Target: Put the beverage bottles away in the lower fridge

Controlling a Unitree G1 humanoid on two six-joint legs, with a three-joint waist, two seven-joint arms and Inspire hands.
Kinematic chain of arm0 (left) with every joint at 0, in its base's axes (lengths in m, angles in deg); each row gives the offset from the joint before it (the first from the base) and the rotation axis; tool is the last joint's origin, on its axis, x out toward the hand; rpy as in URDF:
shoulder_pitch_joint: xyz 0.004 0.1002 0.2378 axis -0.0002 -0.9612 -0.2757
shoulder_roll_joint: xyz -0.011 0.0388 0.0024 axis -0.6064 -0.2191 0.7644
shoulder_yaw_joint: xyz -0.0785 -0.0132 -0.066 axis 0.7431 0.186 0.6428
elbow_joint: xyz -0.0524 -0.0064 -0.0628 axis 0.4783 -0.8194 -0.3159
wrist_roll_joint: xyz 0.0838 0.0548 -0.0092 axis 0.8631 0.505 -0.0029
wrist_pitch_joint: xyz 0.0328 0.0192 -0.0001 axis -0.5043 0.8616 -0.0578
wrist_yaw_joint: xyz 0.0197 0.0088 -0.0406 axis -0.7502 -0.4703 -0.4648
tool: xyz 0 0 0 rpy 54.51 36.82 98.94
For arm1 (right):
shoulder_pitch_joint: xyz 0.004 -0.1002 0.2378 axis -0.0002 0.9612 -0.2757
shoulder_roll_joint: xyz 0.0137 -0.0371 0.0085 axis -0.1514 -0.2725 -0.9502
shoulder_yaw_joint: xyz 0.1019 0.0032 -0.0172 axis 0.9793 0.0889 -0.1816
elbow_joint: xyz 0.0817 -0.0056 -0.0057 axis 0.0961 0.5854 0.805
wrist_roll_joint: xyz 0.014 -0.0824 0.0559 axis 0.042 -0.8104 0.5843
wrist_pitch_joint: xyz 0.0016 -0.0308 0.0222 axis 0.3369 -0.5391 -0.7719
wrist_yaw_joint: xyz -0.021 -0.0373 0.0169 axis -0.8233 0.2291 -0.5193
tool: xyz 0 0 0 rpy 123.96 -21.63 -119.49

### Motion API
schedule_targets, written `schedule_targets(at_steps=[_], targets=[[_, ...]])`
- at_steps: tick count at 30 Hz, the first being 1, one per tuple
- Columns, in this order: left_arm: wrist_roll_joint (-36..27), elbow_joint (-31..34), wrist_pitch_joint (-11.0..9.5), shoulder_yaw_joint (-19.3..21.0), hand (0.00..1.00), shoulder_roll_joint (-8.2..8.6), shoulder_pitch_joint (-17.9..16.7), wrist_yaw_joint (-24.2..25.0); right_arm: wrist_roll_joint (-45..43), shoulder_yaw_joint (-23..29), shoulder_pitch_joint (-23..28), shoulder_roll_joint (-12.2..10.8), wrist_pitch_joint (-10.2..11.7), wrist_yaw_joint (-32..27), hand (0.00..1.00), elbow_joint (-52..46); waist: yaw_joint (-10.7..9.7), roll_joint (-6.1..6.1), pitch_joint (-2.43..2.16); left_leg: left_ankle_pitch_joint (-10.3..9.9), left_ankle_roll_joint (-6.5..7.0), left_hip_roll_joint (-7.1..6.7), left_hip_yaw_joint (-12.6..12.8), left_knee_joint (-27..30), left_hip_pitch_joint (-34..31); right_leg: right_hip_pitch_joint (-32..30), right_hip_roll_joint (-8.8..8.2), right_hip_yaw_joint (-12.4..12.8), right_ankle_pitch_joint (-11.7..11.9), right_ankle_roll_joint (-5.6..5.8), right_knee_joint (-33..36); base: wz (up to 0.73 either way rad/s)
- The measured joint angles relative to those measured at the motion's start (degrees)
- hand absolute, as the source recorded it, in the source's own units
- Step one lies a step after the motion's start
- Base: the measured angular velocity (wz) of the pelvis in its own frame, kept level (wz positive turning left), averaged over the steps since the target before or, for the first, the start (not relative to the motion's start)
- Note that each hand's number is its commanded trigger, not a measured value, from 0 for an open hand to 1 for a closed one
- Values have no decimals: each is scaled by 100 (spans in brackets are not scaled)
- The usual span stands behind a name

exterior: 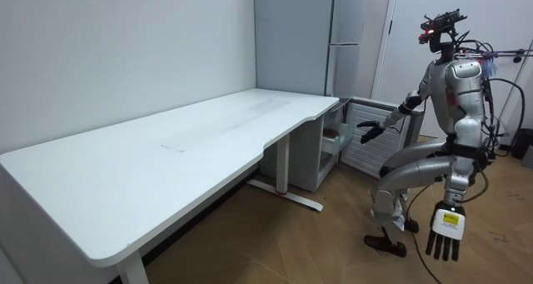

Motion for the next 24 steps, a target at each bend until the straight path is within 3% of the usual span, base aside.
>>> schedule_targets(at_steps=[3,8,11,14,24], targets=[[-84,110,28,-48,0,-95,-101,82,91,-19,-236,199,39,18,0,-66,95,-76,16,-33,-5,-59,-68,239,-236,-172,-32,-23,-85,2,229,12],[-319,314,32,-46,0,-220,-353,129,210,-18,-308,292,106,18,0,-399,132,-133,14,-115,32,-156,-102,486,-429,-289,-160,-54,-233,30,488,11],[-542,382,36,-46,0,-253,-461,172,242,-48,-300,291,161,-65,0,-469,150,-176,36,-149,70,-181,-96,553,-458,-314,-203,-20,-271,58,563,3],[-542,488,35,-47,0,-293,-523,252,310,-132,-300,290,298,-164,0,-495,189,-176,37,-156,82,-199,-100,560,-472,-324,-210,-12,-274,66,564,0],[-549,731,25,163,0,-465,-1048,401,325,-133,-309,328,379,-459,0,-795,258,-171,35,-164,75,-245,-101,556,-430,-330,-208,42,-290,61,617,0]])
